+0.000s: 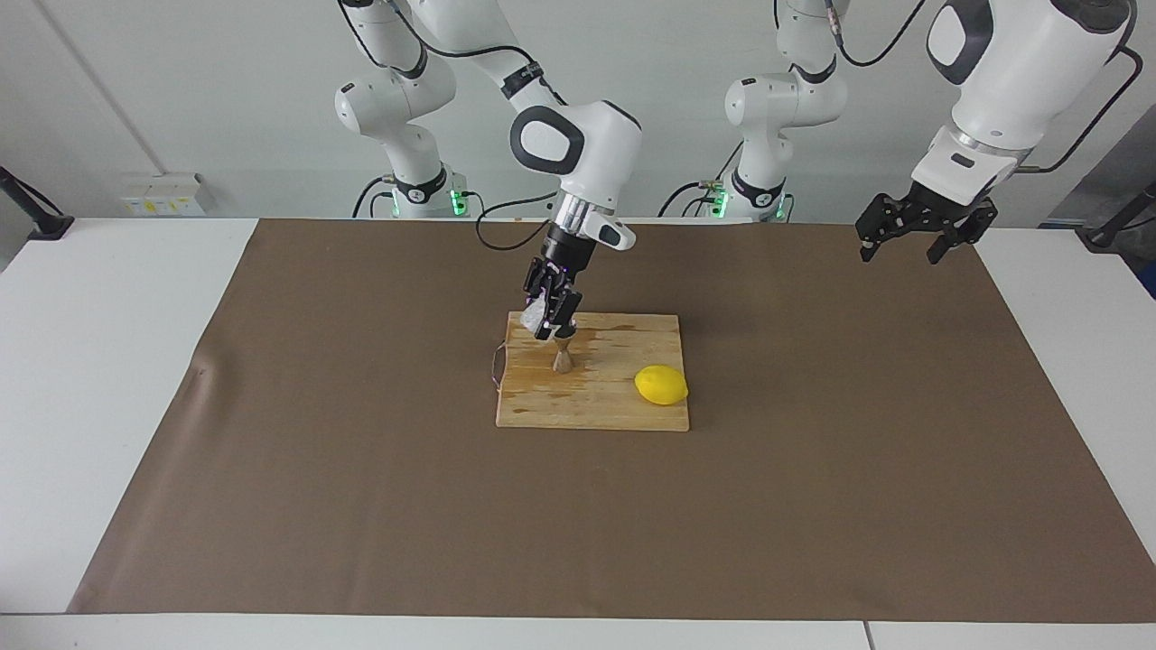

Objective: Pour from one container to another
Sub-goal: 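Tilt the white cup with the right gripper to pour into the steel cup, then carry the white cup back and set it on the table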

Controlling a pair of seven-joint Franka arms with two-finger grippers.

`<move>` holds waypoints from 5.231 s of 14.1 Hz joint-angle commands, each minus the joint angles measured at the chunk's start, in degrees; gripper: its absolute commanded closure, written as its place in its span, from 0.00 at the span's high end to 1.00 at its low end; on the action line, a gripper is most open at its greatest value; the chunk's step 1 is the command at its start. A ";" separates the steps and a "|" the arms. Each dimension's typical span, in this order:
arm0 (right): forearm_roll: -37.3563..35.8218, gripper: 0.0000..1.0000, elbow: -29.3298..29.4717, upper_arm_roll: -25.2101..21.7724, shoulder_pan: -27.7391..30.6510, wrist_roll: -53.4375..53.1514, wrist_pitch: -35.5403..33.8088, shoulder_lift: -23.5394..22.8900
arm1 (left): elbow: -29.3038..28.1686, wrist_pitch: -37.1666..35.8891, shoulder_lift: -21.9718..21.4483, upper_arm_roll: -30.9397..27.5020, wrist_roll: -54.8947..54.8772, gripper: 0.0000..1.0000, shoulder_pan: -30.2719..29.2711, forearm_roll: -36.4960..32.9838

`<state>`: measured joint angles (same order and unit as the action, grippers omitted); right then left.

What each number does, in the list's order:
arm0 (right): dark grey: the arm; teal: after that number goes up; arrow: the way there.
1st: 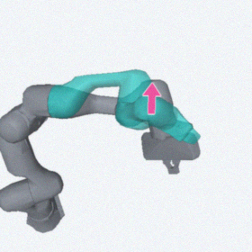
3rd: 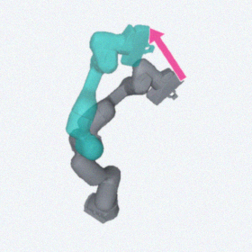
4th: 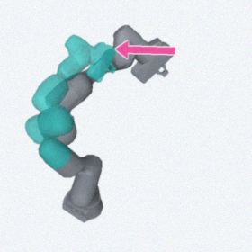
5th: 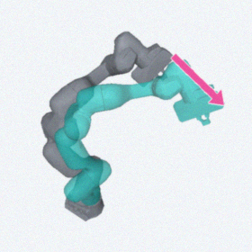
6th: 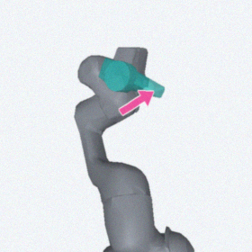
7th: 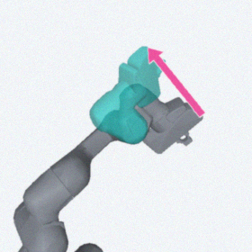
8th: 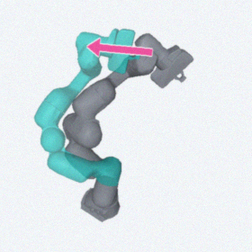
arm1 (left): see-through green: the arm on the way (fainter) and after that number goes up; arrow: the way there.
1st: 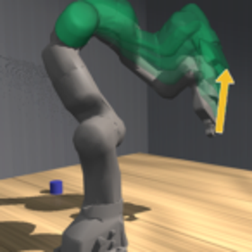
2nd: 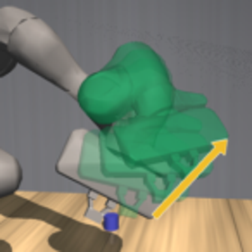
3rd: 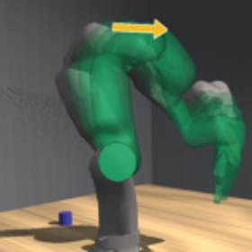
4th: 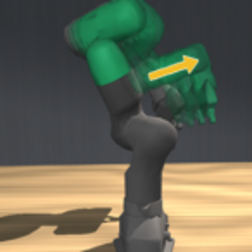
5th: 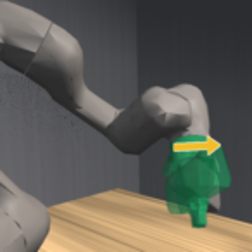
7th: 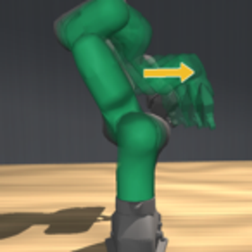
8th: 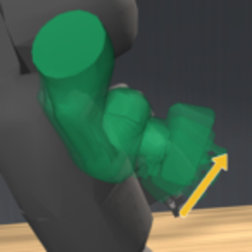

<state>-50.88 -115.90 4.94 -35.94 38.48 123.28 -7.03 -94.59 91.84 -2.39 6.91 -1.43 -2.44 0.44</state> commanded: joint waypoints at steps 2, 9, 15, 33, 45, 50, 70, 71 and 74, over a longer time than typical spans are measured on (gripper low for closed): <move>-3.87 0.44 -3.45 0.07 1.05 -2.18 3.98 2.28 | -1.04 -0.43 -1.30 0.21 -0.86 1.00 -0.64 0.79; -9.93 0.44 -6.53 0.07 1.49 -7.45 6.36 3.16 | -1.04 -0.43 -1.30 0.21 -0.86 1.00 -0.64 0.79; -14.15 0.44 -7.06 0.07 2.63 -10.26 8.12 3.16 | -1.04 -0.34 -1.30 0.21 -0.86 1.00 -0.64 0.79; -9.33 0.44 -5.12 -0.01 2.72 -12.03 8.30 2.46 | -1.04 -0.34 -1.30 0.21 -0.86 1.00 -0.64 0.79; 6.91 0.44 -4.24 -0.28 5.71 -5.45 9.00 4.12 | -1.04 -0.43 -1.30 0.21 -0.95 1.00 -0.64 0.79; 17.02 0.44 -4.33 -0.28 10.62 3.68 8.91 5.10 | -1.04 -0.43 -1.30 0.21 -0.95 1.00 -0.64 0.79; 76.71 0.44 -14.44 -0.54 41.66 74.79 13.83 2.03 | -1.04 -0.43 -1.30 0.21 -0.95 1.00 -0.64 0.79; 77.59 0.44 -14.79 -0.54 41.66 75.59 14.62 1.50 | -1.04 -0.43 -1.30 0.21 -0.86 1.00 -0.64 0.79; 81.63 0.44 -15.23 -0.45 41.57 78.66 16.73 -0.87 | -1.04 -0.43 -1.30 0.21 -0.95 1.00 -0.64 0.79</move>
<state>27.59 -130.55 3.99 5.30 113.76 138.14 -6.82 -94.59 91.84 -2.39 6.91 -1.43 -2.44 0.44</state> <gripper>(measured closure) 0.471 0.000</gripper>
